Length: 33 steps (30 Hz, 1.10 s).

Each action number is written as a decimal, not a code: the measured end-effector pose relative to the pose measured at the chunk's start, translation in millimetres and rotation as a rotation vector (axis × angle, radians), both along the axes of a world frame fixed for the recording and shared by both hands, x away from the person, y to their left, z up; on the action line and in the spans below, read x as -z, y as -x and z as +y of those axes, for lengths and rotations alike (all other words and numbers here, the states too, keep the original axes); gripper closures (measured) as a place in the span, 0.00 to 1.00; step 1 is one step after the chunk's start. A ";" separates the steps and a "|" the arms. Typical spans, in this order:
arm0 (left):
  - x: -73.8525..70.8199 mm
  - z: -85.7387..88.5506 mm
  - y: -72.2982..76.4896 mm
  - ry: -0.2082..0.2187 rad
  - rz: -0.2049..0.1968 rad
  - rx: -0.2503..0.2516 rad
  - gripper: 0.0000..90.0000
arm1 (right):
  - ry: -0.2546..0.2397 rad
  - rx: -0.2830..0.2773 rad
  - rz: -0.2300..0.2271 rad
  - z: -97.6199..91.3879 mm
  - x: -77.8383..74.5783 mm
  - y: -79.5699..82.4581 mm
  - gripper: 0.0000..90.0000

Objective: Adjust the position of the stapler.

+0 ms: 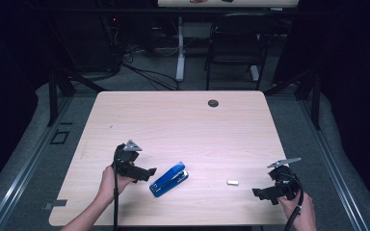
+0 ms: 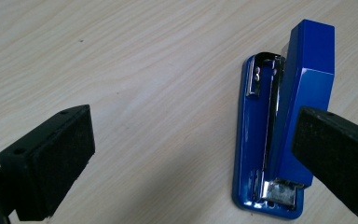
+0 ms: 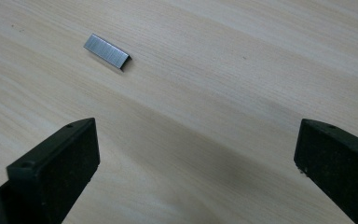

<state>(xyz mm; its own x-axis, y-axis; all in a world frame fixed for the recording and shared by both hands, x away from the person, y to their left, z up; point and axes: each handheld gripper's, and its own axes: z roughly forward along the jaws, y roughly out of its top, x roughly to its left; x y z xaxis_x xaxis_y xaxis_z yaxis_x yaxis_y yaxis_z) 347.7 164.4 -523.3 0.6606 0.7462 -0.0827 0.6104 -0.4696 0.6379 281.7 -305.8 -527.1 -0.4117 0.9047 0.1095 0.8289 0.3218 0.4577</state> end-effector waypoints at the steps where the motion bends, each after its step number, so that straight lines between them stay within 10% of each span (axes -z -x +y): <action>1: 0.5 -2.7 -0.1 -0.002 -0.001 0.003 0.00 | 0.012 -0.003 0.001 -0.2 -0.4 0.1 0.00; 16: 10.1 -43.0 5.6 -0.056 0.031 0.124 0.01 | 0.015 -0.012 0.012 2.5 2.4 0.3 0.00; 33: 24.1 -72.1 8.6 -0.135 0.054 0.223 0.39 | 0.015 -0.016 0.031 3.6 5.3 -0.5 0.00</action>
